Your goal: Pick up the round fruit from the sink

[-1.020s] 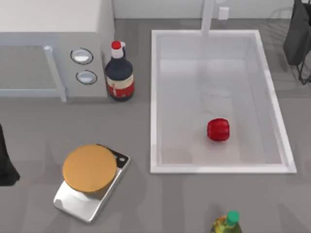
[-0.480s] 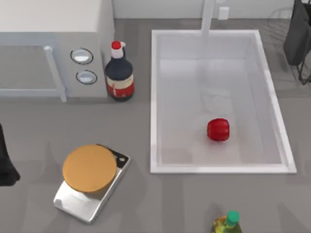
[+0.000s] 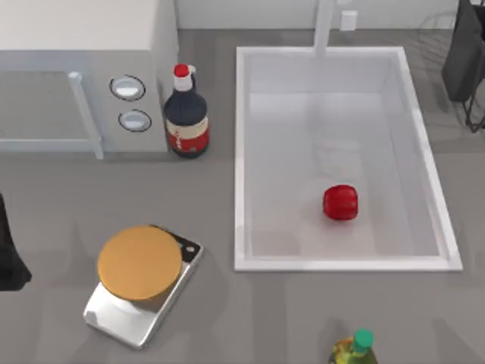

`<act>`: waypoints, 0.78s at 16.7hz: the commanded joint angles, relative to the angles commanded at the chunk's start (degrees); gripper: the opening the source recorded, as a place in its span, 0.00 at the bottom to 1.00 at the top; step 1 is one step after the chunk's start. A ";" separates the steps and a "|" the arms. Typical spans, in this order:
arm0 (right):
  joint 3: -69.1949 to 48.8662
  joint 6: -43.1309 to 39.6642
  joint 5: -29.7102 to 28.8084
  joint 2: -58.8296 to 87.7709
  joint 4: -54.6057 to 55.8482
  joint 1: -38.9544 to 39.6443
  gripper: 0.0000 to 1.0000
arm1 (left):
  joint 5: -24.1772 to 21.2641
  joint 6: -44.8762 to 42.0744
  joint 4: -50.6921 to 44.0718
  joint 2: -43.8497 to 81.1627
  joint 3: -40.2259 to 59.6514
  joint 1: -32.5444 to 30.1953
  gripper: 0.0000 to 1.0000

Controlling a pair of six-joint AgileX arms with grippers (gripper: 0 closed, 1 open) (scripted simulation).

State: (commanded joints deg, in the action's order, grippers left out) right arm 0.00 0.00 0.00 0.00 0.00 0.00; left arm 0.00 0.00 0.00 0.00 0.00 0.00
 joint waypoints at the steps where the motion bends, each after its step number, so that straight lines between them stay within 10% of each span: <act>1: 0.00 0.00 0.00 0.00 0.00 0.00 1.00 | 0.00 0.00 0.00 0.00 0.00 0.00 1.00; 13: -32.01 6.97 -0.04 37.99 -19.61 6.72 1.00 | 0.00 0.00 0.00 0.00 0.00 0.00 1.00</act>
State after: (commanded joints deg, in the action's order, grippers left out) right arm -32.01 6.97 -0.04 37.99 -19.61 6.72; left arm 0.00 0.00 0.00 0.00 0.00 0.00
